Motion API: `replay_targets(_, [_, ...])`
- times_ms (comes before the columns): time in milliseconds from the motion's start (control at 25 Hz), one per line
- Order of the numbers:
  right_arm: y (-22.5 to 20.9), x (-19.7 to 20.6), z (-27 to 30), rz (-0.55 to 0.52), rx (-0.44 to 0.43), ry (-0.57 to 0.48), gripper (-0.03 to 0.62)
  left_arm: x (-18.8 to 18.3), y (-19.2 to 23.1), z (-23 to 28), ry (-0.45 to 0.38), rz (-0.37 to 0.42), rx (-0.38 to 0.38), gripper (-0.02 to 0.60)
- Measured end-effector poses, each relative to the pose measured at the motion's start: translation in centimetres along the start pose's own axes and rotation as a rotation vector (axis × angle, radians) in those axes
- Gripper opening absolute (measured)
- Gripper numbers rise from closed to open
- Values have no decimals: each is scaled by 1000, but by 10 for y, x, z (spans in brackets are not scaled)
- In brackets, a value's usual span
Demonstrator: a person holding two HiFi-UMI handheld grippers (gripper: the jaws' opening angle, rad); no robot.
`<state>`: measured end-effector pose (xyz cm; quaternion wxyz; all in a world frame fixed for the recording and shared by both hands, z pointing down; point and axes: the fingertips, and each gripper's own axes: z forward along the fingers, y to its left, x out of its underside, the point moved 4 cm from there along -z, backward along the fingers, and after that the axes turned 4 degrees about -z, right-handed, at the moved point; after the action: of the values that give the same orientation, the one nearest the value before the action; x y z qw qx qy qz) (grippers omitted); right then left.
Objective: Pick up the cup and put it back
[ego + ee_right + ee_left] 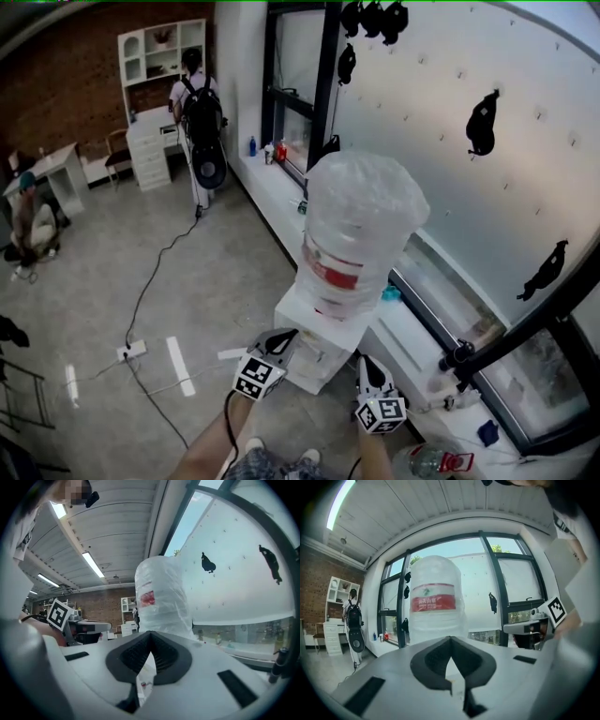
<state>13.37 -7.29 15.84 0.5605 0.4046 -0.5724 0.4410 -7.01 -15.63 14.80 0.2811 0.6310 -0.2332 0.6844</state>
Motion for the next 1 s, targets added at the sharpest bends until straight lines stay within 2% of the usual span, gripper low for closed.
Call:
replay_targets(320, [-12, -33, -16, -47, 75, -75, 15, -28, -7, -12, -50, 36, 2, 25])
replay_targets(480, [-16, -36, -20, -77, 99, -76, 15, -25, -3, -18, -55, 16, -17, 25])
replay_targets(760, [-36, -39, -31, -62, 171, -99, 15, -20, 9, -20, -54, -2, -55, 25])
replay_targets(1000, [-46, -44, -35, -60, 190, -115, 15, -24, 20, -21, -78, -26, -73, 25])
